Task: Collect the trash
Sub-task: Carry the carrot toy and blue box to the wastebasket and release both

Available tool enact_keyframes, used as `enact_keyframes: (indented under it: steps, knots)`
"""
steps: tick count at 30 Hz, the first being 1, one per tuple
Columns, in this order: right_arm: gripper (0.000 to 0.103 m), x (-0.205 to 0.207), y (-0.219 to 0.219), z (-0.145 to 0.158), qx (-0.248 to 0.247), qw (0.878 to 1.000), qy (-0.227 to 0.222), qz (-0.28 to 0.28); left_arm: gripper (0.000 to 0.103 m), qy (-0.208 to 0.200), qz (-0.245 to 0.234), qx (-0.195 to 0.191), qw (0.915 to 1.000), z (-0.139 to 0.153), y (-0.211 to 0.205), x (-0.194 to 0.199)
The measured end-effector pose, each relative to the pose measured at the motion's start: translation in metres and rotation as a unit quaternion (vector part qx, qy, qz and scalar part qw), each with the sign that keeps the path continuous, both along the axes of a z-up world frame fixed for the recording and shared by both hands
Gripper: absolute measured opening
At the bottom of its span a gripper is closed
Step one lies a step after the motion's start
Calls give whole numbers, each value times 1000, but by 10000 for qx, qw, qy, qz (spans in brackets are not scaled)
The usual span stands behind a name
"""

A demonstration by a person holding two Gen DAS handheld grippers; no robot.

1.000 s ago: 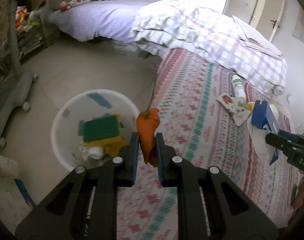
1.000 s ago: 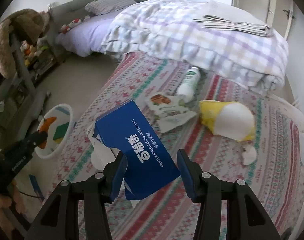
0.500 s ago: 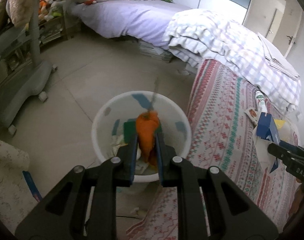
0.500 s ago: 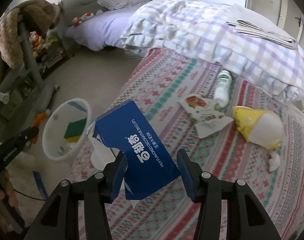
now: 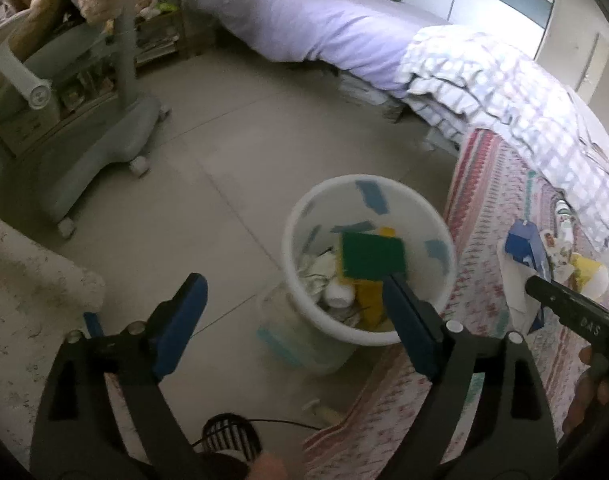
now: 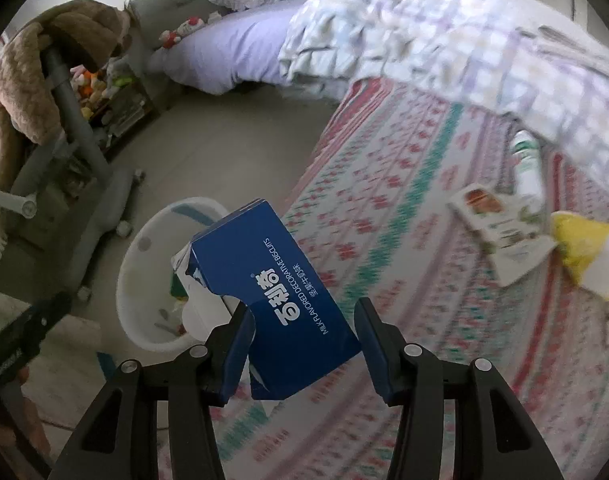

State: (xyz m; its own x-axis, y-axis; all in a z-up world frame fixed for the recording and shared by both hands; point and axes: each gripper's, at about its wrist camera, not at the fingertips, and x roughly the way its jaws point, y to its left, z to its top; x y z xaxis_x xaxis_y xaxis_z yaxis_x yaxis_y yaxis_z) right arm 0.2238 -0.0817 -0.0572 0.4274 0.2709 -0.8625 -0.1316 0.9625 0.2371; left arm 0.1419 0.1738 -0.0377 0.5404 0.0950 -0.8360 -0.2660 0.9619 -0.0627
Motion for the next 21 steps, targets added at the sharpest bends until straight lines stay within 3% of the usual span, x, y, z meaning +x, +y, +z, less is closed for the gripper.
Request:
enact_keyframes:
  steps: [2,14,18,21]
  knots:
    - [52,5,12,-6,22,10000,67,35,97,13,17,99,9999,0,5,-2]
    - [52,25,73,-6,-32,9994,-2,342,98,-81,-2,145,9999,7,17,-8]
    - [54,29,87,0,189,9985,-129,496,98,-71,19,105,9999,6,20,-8]
    - [79,28,92,7,313,9974,-290,580,98,-67,21,77,9999,6,22,-8]
